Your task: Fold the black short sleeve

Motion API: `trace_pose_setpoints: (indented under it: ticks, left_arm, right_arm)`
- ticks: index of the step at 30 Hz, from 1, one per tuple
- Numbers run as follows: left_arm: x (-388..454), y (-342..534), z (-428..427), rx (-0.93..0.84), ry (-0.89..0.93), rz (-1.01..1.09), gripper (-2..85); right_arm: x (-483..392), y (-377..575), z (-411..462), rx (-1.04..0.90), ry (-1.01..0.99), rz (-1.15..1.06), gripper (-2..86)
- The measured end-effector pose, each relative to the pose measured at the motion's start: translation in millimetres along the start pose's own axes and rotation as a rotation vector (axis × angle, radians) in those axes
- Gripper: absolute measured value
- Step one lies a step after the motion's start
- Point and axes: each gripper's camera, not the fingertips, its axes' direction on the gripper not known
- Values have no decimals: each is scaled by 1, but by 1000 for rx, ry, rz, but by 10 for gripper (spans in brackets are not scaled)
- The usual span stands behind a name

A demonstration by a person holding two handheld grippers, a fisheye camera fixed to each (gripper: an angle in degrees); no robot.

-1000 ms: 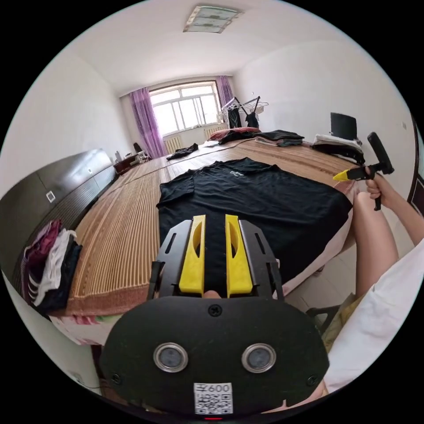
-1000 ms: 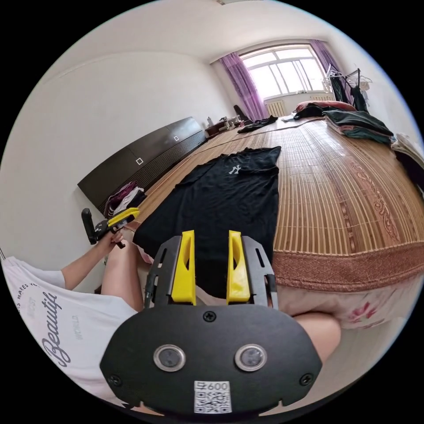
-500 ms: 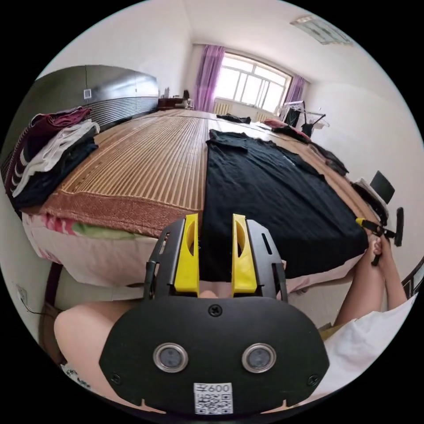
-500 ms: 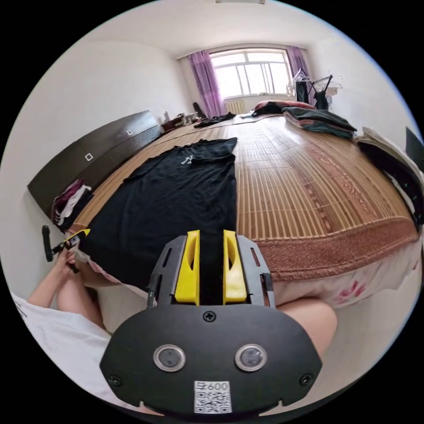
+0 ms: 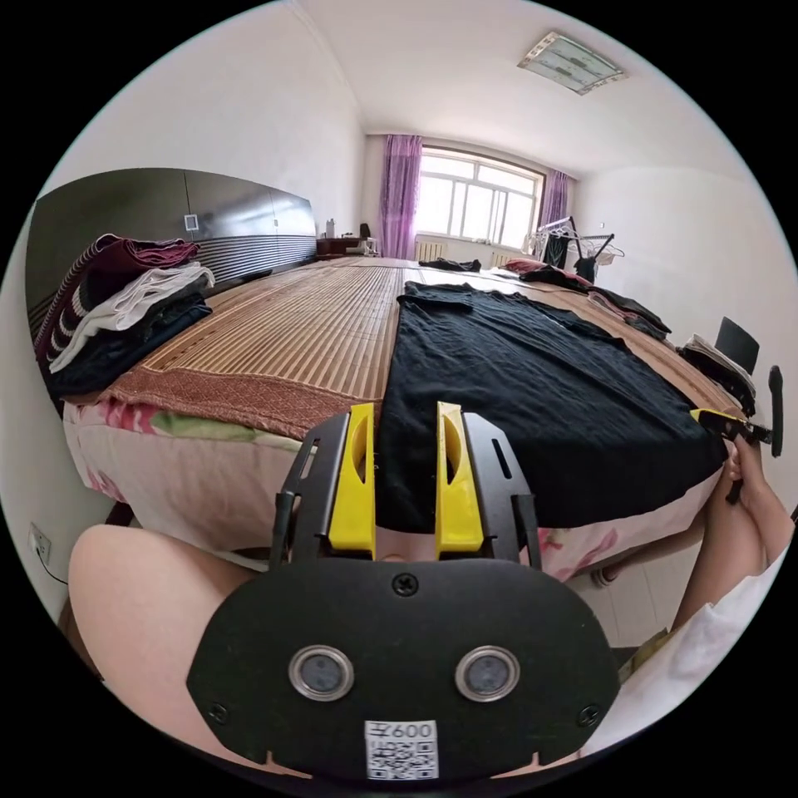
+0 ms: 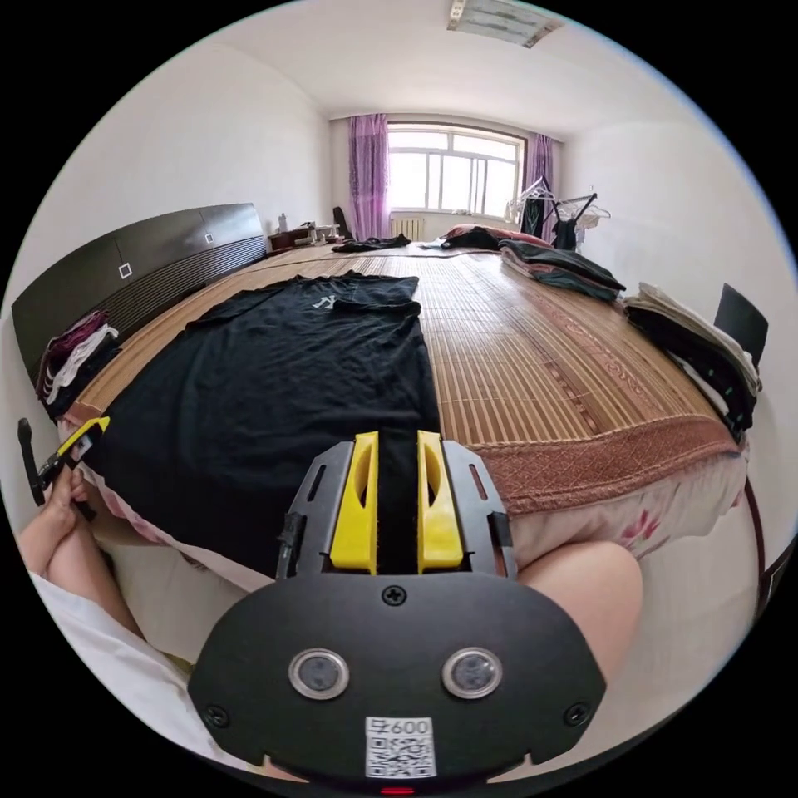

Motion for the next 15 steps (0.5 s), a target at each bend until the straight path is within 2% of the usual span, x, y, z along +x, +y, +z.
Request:
trace_pose_setpoints:
  ticks: [5, 15]
  left_arm:
    - [-33, 9, 3, 64, -23, -6, 105]
    - [-86, 7, 8, 86, -24, -2, 103]
  right_arm:
    - [14, 31, 2, 109, 41, 19, 53]
    - [52, 43, 7, 104, 48, 21, 53]
